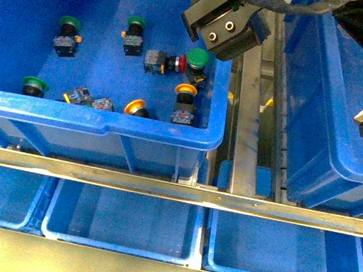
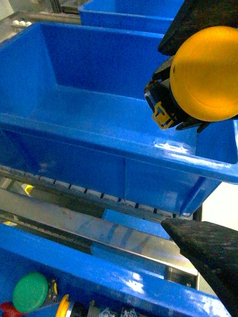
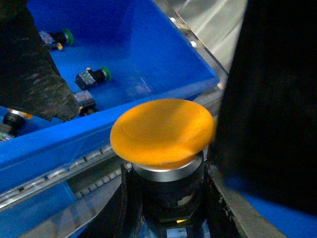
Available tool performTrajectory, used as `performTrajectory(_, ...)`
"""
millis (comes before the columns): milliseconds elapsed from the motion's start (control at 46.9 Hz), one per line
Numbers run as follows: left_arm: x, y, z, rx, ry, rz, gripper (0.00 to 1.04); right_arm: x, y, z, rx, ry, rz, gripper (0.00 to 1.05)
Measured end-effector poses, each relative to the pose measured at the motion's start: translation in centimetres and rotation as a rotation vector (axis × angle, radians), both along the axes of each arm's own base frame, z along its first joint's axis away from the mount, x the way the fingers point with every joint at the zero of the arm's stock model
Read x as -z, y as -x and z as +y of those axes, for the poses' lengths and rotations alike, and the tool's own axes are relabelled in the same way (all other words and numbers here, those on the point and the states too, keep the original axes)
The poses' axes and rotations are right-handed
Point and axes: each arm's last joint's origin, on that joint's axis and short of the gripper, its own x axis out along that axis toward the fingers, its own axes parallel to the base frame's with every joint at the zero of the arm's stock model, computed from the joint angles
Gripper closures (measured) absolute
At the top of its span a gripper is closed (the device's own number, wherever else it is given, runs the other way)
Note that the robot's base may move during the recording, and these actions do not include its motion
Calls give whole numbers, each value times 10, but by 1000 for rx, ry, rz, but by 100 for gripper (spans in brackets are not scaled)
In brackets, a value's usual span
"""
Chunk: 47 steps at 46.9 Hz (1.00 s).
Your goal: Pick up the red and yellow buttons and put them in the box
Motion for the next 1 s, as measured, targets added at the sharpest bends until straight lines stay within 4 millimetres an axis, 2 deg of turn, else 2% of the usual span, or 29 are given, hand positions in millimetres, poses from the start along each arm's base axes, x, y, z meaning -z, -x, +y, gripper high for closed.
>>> performTrajectory(341,1,7,41,-3,-46,-14,8,3,3,1,-89,19,0,79)
performTrajectory(533,13,-7,65,-11,-88,26,8,8,6,1,-107,21,32,79)
performTrajectory(725,26,-25,78,-20,-165,58,8,16,11,0,-98,33,72,79)
performTrajectory(1003,29,-31,88,-21,-189,39,8,17,12,0,-111,36,84,80)
